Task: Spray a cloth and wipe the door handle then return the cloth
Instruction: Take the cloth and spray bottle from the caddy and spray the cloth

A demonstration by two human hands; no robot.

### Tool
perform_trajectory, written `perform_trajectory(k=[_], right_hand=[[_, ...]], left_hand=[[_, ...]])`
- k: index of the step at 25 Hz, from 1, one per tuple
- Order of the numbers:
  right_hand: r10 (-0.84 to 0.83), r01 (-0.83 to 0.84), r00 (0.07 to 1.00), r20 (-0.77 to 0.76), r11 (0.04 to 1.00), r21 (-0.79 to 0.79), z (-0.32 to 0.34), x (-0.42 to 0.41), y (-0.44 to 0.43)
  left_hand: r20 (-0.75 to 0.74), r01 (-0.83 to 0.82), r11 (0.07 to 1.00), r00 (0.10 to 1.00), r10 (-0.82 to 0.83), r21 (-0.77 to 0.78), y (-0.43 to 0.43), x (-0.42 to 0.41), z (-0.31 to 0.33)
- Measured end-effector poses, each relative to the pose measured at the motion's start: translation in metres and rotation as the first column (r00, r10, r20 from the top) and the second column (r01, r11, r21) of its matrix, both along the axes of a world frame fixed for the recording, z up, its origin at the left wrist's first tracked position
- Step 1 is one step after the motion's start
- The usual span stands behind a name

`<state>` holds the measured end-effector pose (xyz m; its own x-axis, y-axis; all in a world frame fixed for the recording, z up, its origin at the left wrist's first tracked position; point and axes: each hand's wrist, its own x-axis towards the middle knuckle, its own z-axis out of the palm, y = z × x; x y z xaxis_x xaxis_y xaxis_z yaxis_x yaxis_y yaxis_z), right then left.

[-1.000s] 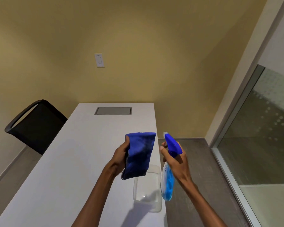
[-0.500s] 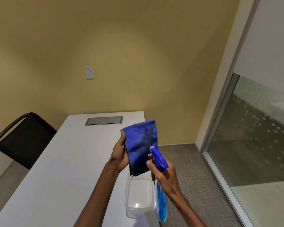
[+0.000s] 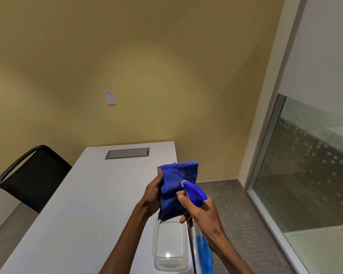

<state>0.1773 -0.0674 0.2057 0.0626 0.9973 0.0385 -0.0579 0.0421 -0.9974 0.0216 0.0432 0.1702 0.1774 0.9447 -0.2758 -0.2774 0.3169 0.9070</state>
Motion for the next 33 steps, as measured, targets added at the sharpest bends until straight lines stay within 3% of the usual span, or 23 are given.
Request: perform_trajectory(k=[12, 21, 28, 33], right_hand=[[-0.158, 0.16, 0.985, 0.073, 0.987, -0.02, 0.001, 0.009, -0.01], [-0.108, 0.109, 0.99, 0.091, 0.994, -0.007, -0.001, 0.009, -0.011], [-0.231, 0.237, 0.946, 0.226, 0.971, 0.0, -0.003, 0.017, -0.008], [-0.2, 0.205, 0.968, 0.152, 0.979, -0.014, -0.002, 0.03, -0.01]], left_hand=[[-0.03, 0.041, 0.999, 0.999, -0.04, 0.032, -0.001, 0.011, -0.008], [-0.019, 0.049, 0.999, 0.999, -0.049, -0.004, 0.001, 0.015, -0.014], [-0.029, 0.05, 0.999, 0.998, -0.049, 0.021, 0.006, 0.01, -0.017], [-0.001, 0.033, 0.999, 0.999, -0.033, 0.009, 0.008, 0.005, -0.016]])
